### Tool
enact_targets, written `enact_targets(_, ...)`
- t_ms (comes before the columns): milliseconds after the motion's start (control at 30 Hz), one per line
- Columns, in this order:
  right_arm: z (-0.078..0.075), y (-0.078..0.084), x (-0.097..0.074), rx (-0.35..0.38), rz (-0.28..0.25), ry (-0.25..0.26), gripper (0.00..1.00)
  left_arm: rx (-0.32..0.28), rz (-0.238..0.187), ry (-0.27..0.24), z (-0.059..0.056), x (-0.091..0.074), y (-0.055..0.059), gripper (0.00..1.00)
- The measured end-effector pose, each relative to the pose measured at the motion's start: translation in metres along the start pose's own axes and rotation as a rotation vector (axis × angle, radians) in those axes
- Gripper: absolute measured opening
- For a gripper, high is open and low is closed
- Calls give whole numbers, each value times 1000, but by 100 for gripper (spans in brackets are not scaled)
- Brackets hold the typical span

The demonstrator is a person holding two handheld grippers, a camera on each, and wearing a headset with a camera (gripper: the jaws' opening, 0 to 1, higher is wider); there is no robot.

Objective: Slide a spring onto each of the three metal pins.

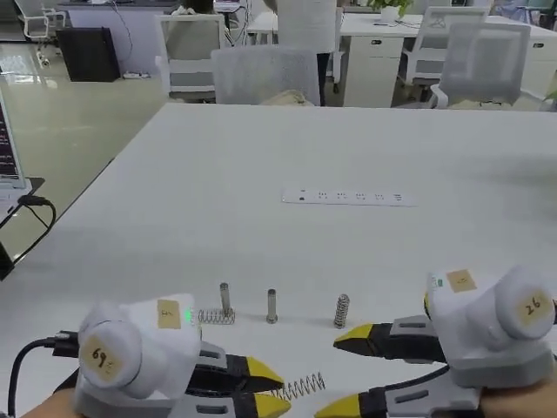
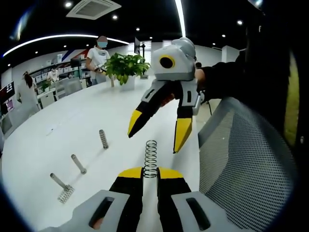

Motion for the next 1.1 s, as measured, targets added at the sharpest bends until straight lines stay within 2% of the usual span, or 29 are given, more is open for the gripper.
enact_targets(133, 3, -2, 3, -4, -6, -27, 38, 8, -13, 18, -4, -1, -2, 2)
enact_targets(533, 13, 0, 8, 1, 6, -105, 23, 31, -41, 51, -10, -1, -7, 2)
enact_targets(800, 15, 1, 9, 1, 11, -128, 14, 39, -48, 66, -12, 0, -8, 2)
enact_targets(1100, 16, 0, 9, 0, 22, -134, 10, 39, -51, 69, -13, 1, -8, 2)
Point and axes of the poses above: the centre of the closed fingertips' face, and the gripper's own axes: x roughly forward along the fingers, z roughly to its left, y roughly out of its underside, the point moved 7 cm from there along -x, roughly backward along the fingers, and after that the axes turned 10 degrees about -y, right-handed, at the moved point
